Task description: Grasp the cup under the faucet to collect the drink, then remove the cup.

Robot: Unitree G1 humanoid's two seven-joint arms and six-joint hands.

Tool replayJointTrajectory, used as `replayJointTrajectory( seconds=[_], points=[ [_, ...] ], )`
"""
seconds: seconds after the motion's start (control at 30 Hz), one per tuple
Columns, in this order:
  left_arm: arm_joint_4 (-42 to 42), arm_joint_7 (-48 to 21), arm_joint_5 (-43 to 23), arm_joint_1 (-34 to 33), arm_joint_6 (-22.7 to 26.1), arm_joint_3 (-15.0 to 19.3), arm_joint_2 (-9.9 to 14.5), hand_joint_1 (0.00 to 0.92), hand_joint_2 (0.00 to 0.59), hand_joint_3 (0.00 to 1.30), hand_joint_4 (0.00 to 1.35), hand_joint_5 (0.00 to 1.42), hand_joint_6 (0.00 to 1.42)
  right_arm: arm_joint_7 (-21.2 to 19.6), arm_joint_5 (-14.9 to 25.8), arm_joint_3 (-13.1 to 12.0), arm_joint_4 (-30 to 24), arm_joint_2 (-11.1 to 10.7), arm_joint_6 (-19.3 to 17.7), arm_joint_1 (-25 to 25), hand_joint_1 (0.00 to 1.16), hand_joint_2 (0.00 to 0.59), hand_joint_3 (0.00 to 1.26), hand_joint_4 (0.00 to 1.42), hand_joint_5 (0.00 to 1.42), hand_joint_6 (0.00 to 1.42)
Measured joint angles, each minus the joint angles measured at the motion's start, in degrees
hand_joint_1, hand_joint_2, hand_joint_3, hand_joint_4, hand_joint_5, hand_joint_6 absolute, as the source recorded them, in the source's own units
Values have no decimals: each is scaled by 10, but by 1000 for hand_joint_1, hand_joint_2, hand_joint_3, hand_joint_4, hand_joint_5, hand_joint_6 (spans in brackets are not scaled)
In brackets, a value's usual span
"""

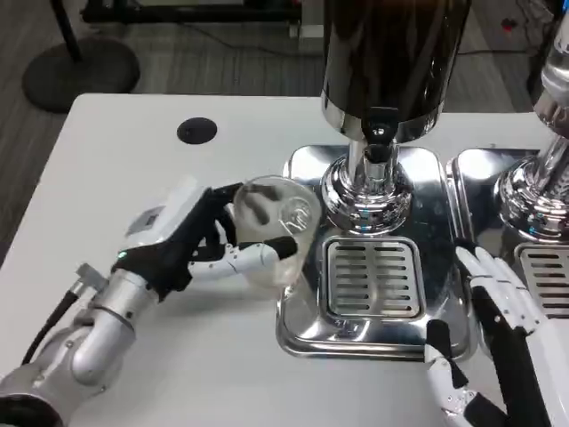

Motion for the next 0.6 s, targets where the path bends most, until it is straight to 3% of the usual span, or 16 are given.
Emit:
replayJointTrajectory(
  seconds=[0.6],
  points=[
    [24,-18,5,-45,16,-22,-70,187,217,389,503,789,1017,0,-12,-1,-23,25,3,20,501,520,171,119,122,281]
  ],
)
